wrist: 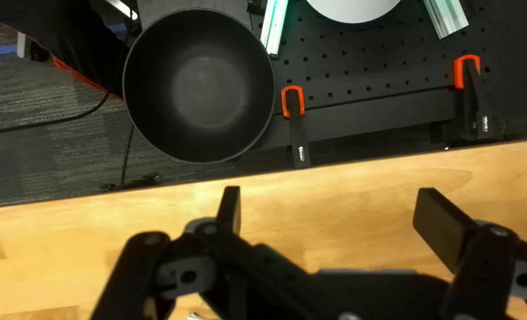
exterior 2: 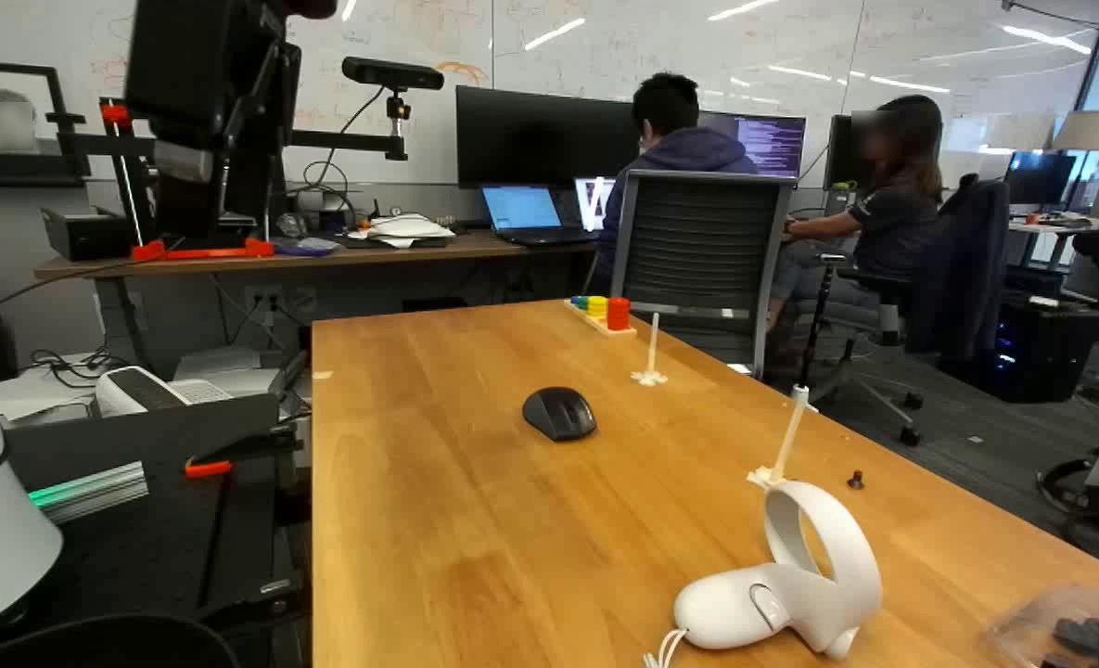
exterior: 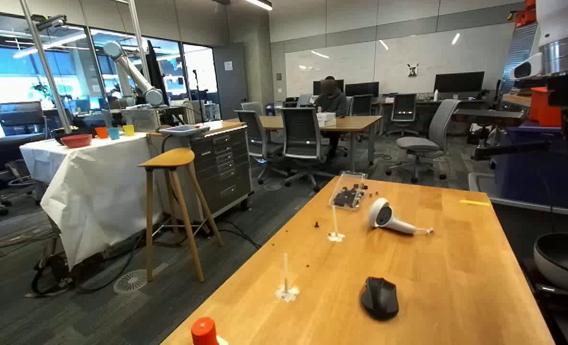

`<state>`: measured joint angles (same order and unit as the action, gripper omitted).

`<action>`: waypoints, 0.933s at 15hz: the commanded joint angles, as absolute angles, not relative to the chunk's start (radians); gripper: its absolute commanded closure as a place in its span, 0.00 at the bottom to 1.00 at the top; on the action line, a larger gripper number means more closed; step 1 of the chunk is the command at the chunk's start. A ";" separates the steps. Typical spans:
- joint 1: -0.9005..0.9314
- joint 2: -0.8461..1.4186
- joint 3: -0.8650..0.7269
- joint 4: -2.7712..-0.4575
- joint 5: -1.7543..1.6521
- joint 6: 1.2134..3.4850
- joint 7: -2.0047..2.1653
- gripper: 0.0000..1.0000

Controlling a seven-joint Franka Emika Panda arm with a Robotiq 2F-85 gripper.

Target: Click the left button on the mouse

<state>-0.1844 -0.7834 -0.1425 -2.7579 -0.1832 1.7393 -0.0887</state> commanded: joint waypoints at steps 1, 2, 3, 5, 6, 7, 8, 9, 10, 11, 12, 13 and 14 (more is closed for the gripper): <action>-0.178 -0.784 -0.148 -2.756 -0.186 1.735 -0.085 0.00; -0.178 -0.784 -0.148 -2.756 -0.186 1.735 -0.085 0.00; -0.178 -0.784 -0.148 -2.756 -0.186 1.735 -0.085 0.00; -0.178 -0.784 -0.148 -2.756 -0.186 1.735 -0.085 0.00; -0.178 -0.784 -0.148 -2.756 -0.186 1.735 -0.085 0.00; -0.178 -0.784 -0.148 -2.756 -0.186 1.735 -0.085 0.00; -0.178 -0.784 -0.148 -2.756 -0.186 1.735 -0.085 0.00; -0.178 -0.784 -0.148 -2.756 -0.186 1.735 -0.085 0.00; -0.178 -0.784 -0.148 -2.756 -0.186 1.735 -0.085 0.00; -0.178 -0.784 -0.148 -2.756 -0.186 1.735 -0.085 0.00; -0.177 -0.769 -0.148 -2.752 -0.187 1.749 -0.081 0.00; -0.175 -0.747 -0.153 -2.741 -0.180 1.776 -0.078 0.00; -0.169 -0.709 -0.154 -2.722 -0.173 1.834 -0.070 0.00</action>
